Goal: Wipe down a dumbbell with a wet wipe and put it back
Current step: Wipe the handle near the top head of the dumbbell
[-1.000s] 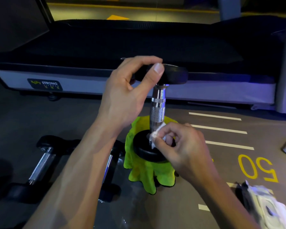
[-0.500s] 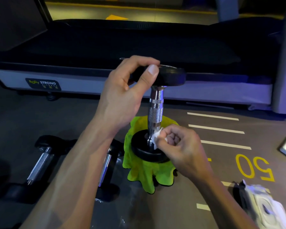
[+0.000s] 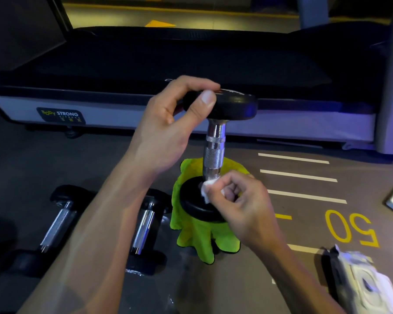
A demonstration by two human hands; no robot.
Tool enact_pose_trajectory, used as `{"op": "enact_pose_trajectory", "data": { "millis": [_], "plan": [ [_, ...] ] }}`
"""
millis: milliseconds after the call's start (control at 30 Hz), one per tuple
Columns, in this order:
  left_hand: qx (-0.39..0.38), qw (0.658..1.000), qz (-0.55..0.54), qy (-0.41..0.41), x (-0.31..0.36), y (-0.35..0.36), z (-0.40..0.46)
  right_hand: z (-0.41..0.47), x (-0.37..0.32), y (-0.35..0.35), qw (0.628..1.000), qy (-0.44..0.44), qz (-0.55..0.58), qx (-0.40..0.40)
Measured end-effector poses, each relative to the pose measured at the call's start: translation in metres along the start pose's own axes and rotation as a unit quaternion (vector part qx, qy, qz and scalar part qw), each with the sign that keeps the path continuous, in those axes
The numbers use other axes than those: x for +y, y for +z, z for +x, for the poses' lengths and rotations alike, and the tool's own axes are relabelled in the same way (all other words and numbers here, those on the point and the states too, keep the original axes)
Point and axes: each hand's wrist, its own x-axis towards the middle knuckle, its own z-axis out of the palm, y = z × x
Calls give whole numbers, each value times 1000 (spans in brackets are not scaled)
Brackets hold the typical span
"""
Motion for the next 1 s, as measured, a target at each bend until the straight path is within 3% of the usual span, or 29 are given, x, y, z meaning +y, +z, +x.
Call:
{"op": "enact_pose_trajectory", "data": {
  "millis": [100, 267, 433, 667, 833, 1000],
  "plan": [
    [-24, 1000, -6, -2, -3, -1, 0, 3, 7, -17, 999, 11, 4, -33],
    [27, 996, 86, 28, -11, -2, -3, 0, 2, -23, 999, 17, -1, -39],
    [23, 997, 71, 4, -11, -7, -6, 7, -3, -14, 998, -12, 6, -61],
    [6, 999, 38, 29, -8, 3, -3, 2, -16, 4, 989, -123, -84, 25],
    [14, 997, 71, 28, -1, 7, -3, 40, -46, -3, 957, -186, -139, 174],
    [46, 996, 76, 26, -2, 9, 5, 5, -20, 6, 970, -153, -182, 45]
  ]
}}
